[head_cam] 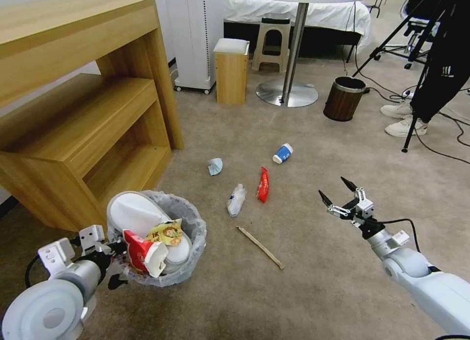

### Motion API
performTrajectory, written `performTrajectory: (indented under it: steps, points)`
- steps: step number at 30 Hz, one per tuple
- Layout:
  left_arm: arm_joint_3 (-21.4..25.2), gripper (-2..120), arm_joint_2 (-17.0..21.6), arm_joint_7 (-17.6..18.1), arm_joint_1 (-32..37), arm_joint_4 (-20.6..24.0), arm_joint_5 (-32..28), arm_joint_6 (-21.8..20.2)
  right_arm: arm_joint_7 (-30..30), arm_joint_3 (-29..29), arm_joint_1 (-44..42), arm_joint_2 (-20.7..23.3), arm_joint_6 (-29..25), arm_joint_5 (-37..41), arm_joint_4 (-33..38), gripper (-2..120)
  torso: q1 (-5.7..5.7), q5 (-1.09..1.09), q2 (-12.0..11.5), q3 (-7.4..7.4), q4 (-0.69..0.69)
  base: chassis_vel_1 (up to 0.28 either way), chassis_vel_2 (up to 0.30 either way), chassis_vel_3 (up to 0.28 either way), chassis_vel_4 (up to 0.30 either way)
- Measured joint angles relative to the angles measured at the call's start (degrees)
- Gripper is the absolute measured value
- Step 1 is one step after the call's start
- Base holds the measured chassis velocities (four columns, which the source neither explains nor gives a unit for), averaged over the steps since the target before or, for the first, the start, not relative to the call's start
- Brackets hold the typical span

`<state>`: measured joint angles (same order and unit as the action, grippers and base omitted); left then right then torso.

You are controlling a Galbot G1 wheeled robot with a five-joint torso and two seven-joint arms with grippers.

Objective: Pick up the trash bin and place the garbage on the floor into it.

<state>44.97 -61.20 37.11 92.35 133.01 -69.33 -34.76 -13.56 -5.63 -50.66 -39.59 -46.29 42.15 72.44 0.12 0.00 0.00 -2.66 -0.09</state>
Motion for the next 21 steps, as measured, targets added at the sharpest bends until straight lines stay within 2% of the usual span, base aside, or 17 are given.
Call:
performTrajectory:
  steps: [10, 21]
  points:
    - [2.01, 0, -3.24, -2.25, 2.38, 0.66, 5.6, 0.66, 0.5, -0.66, 1.28, -3.47, 0.0, -1.43, -2.19, 88, 0.0, -0.01, 0.0, 0.0, -0.01, 0.0, 0.0, 0.0, 0.0]
    - [8.09, 0, -6.47, -7.48, 7.61, 0.78, 11.33, 3.06, 2.53, -0.19, 1.21, -7.32, 0.01, -3.64, -4.26, 88, 0.0, -0.01, 0.0, 0.0, 0.0, 0.0, 0.0, 0.0, 0.0]
